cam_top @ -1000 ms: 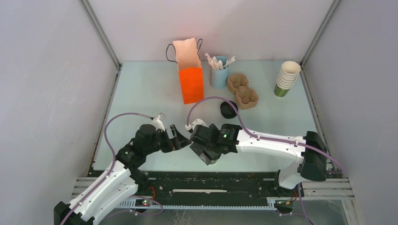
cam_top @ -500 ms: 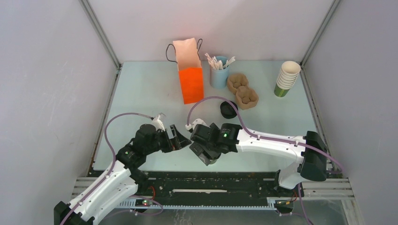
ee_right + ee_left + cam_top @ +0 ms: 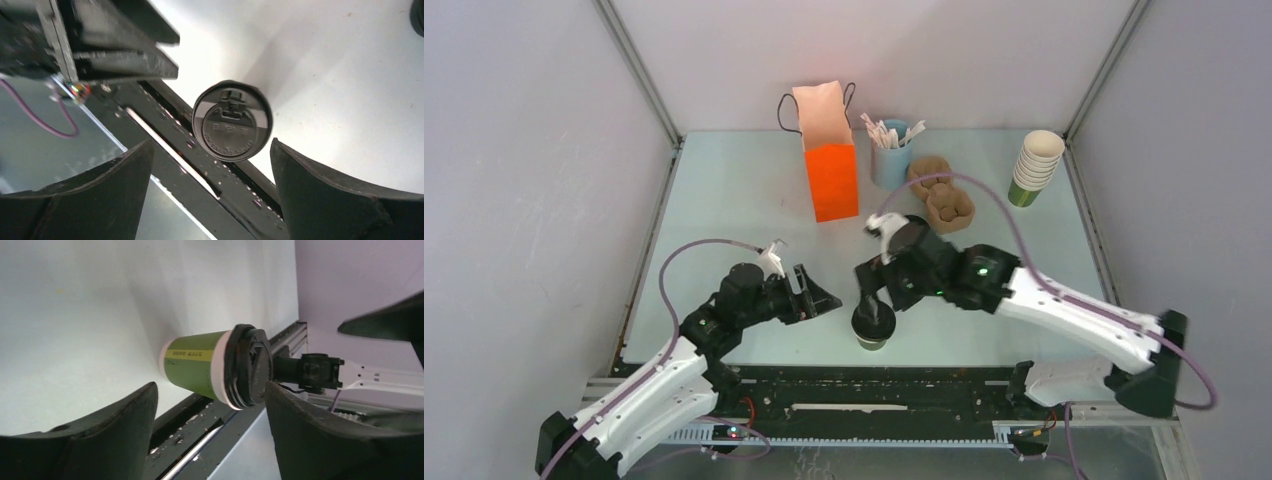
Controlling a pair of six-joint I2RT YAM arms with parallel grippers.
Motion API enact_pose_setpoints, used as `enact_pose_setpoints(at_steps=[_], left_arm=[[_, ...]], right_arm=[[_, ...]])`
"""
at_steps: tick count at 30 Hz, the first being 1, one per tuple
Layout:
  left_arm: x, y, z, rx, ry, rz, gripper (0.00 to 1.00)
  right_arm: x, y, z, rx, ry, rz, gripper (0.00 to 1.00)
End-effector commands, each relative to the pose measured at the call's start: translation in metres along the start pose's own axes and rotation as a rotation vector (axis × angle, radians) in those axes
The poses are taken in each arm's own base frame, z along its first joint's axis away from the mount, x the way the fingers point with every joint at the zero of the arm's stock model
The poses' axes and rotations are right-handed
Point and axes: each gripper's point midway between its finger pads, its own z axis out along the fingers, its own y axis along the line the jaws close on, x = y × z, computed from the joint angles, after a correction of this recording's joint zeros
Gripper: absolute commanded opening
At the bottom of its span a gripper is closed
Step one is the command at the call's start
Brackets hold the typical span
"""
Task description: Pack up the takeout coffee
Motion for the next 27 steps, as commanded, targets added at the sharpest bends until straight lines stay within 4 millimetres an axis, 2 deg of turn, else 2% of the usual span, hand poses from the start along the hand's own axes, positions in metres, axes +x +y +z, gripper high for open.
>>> enact_pose_setpoints(at_steps=[1,3,6,10,14,19,23,27], left_arm=[[0.01,-0.022,0.008,0.09,0.025,-0.033,0.77],[0.015,-0.025,0.01,0.093,0.028,-0.048,0.69],[0.028,-0.03,0.015,0.129,0.051,-0.087,0.67],[0.041,-0.042,0.022,0.195,0.08,-0.13,0.7],[0.052,-0.049,0.03,0.185,0.112,-0.121,0.6],[0.052,-0.043,0.032,0.162,0.082,-0.13,0.56],[0.05,-0.044,0.032,0.164,0.072,-0.124,0.6],[0.05,-0.049,0.035,0.166,0.085,-0.111,0.61]], right_arm=[[-0.013,-0.008,-0.017,-0.203,-0.095,0.244,0.91],[-0.007,-0.022,-0.013,-0.263,-0.101,0.313,0.88],[-0.001,-0.026,-0.006,-0.386,-0.083,0.358,0.85],[0.005,-0.035,0.009,-0.363,-0.048,0.37,0.84],[0.014,-0.036,0.023,-0.363,-0.008,0.386,0.76],[0.02,-0.038,0.034,-0.369,-0.006,0.389,0.72],[0.021,-0.033,0.044,-0.387,0.014,0.394,0.62],[0.022,-0.027,0.046,-0.383,0.02,0.395,0.58]])
